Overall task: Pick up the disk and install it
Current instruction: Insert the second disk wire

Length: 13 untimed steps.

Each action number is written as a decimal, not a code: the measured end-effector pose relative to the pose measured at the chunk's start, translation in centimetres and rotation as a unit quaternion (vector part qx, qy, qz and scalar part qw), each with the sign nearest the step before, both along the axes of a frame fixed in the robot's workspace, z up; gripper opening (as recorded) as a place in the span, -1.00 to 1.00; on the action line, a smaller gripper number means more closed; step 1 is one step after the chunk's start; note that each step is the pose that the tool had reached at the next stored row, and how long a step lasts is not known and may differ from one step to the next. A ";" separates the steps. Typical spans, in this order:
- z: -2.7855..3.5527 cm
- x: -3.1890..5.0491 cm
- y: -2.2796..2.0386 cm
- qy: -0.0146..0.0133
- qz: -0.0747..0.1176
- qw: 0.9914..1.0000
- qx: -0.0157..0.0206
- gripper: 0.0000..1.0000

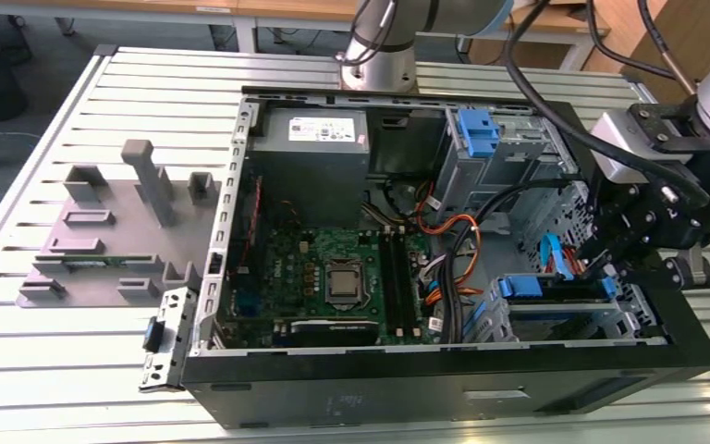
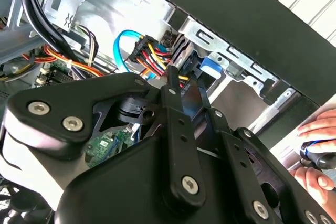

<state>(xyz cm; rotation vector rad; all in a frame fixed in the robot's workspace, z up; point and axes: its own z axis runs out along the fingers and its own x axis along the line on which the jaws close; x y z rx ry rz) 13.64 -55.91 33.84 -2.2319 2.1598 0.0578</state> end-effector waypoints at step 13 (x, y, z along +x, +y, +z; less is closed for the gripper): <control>-0.45 0.05 0.18 0.000 0.000 1.000 0.003 -0.42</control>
